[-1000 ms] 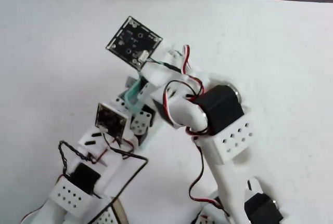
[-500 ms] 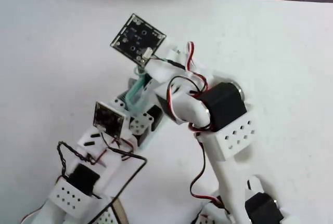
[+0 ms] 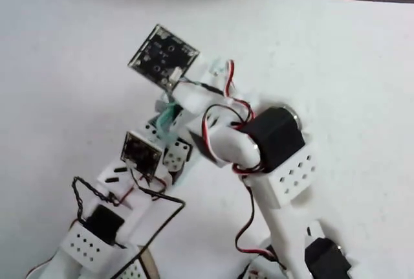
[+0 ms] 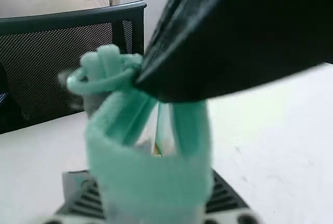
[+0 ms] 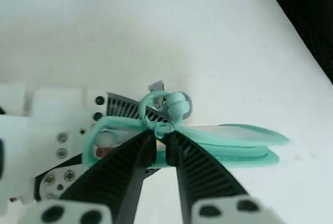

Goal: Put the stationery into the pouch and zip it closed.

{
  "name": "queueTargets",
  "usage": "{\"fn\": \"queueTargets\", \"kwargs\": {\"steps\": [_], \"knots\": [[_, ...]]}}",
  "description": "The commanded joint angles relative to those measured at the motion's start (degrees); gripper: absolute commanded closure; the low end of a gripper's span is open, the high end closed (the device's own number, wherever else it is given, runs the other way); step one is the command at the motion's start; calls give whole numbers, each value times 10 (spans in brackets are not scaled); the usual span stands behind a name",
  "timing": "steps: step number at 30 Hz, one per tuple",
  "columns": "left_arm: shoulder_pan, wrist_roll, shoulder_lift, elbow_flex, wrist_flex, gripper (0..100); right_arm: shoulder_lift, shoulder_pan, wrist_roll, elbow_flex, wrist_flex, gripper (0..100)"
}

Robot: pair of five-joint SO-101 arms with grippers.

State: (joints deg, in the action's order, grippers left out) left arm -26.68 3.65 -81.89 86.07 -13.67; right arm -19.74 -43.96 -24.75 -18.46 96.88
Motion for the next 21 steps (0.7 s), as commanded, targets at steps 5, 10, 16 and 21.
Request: {"fn": "queueTargets", "kwargs": {"steps": [5, 10, 16, 21], "knots": [[2, 16, 3, -4, 12, 976, -4, -73, 41, -16, 13, 981], [1, 16, 3, -4, 12, 976, -7, -109, 63, -16, 14, 981], [4, 17, 3, -4, 12, 976, -7, -115, 76, -16, 16, 981], [6, 17, 3, -4, 12, 972, -7, -96, 82, -19, 15, 981]]}}
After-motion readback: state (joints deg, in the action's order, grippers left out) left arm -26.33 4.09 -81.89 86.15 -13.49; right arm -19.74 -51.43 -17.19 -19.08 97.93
